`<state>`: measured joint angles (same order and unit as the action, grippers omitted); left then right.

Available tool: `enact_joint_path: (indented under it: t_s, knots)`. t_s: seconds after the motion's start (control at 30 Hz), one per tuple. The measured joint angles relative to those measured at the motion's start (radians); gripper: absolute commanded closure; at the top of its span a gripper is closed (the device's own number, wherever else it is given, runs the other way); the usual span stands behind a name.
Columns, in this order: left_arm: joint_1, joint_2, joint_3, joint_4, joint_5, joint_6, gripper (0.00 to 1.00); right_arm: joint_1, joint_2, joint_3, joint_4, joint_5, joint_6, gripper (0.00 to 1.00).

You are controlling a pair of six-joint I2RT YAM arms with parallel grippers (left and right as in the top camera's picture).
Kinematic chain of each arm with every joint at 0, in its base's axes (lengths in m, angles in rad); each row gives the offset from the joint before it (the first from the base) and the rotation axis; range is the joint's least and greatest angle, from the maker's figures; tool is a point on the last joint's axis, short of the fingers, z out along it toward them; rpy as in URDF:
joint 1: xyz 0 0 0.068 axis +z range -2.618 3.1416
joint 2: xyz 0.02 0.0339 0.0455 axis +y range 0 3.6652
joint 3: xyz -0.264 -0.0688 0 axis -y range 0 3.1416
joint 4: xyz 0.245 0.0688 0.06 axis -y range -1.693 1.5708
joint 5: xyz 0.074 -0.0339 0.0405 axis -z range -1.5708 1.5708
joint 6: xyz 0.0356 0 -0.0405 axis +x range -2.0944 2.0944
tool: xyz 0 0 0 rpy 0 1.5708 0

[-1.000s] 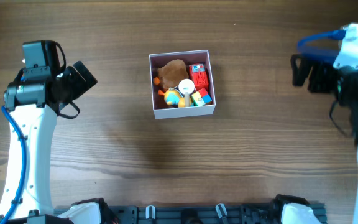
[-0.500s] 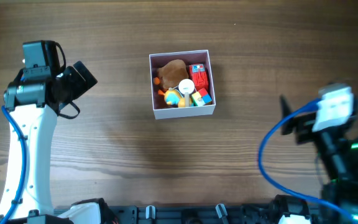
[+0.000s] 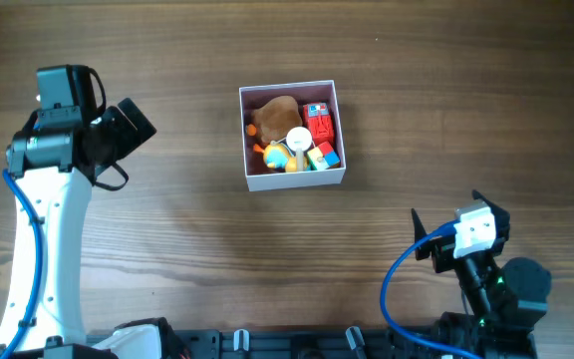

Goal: Pack container

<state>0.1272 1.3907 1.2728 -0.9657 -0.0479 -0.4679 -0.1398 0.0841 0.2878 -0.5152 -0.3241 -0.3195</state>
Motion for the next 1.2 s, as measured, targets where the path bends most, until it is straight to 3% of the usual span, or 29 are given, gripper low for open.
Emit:
enact_joint_path:
  t_s: [0.4,1.2]
  knots:
    - [0.000,0.000,0.000,0.000,0.000,0.000,0.00,0.000,-0.063,-0.123,0.004,-0.043,0.058,0.00]
    - [0.000,0.000,0.000,0.000,0.000,0.000,0.00,0.000,-0.063,-0.125,0.008,-0.050,0.069,0.00]
